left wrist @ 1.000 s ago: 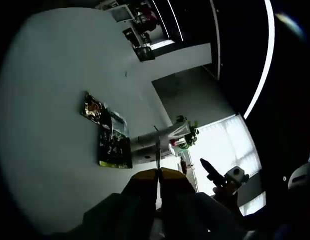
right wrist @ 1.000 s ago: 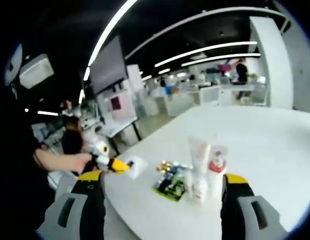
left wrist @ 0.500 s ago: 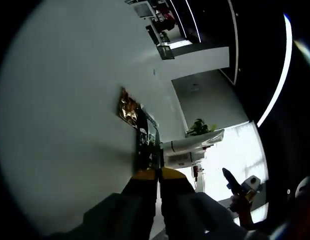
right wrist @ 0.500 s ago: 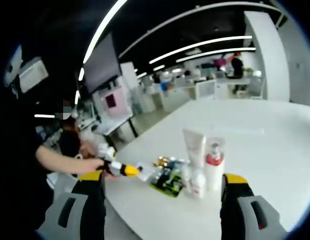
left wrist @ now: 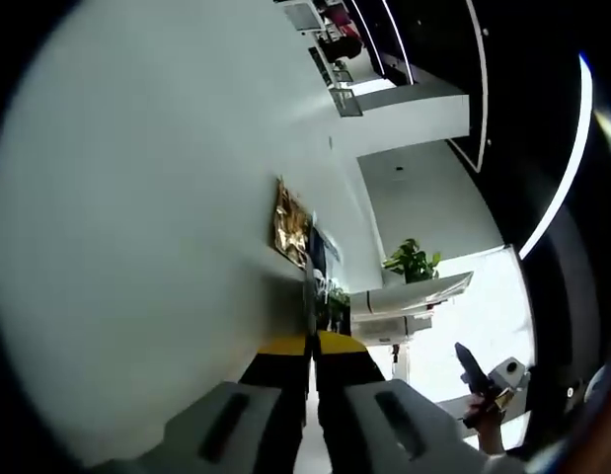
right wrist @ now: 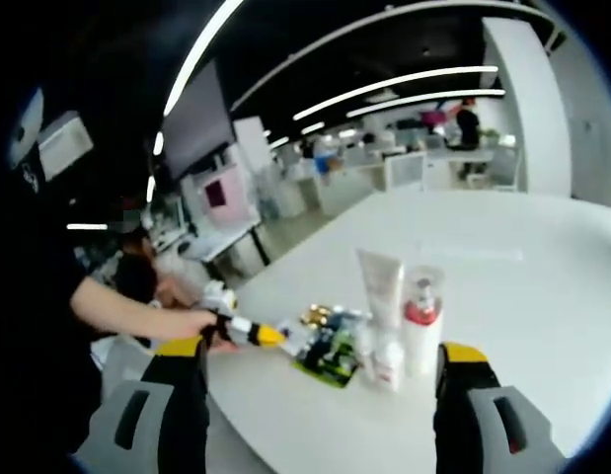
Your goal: Arrange the skincare products in the storage area until every visible bottle or jar stands upright without overlapping.
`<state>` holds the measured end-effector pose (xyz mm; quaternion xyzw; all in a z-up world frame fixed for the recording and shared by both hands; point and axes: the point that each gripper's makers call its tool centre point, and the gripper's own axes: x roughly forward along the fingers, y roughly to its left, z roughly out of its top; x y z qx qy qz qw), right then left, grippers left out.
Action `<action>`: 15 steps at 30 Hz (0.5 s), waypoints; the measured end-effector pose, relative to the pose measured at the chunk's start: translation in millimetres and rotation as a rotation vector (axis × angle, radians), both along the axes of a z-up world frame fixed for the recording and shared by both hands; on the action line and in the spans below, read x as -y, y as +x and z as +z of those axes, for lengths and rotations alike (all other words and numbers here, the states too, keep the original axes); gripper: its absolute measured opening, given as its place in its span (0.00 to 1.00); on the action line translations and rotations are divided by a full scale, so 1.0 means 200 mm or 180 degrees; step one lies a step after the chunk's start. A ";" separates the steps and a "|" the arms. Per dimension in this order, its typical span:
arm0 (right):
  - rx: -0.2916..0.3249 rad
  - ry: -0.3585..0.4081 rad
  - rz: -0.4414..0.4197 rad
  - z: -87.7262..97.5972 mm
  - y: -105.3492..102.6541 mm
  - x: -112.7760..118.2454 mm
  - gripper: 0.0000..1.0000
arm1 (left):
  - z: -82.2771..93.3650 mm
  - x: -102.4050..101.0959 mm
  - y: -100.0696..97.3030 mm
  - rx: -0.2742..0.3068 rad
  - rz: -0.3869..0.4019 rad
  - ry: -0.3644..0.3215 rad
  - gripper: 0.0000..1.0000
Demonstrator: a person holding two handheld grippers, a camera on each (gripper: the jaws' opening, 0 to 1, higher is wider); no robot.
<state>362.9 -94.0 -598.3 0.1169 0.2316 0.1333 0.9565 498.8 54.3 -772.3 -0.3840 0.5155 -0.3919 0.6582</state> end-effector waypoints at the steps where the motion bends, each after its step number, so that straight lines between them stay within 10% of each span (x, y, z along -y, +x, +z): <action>1: -0.0003 0.0011 -0.0004 0.00 0.00 0.00 0.98 | -0.01 0.00 0.00 -0.0016 0.0006 0.0017 0.00; 15: -0.0040 0.0025 0.0030 -0.02 0.01 -0.02 0.97 | -0.03 -0.03 0.01 0.0043 -0.0113 0.0212 0.00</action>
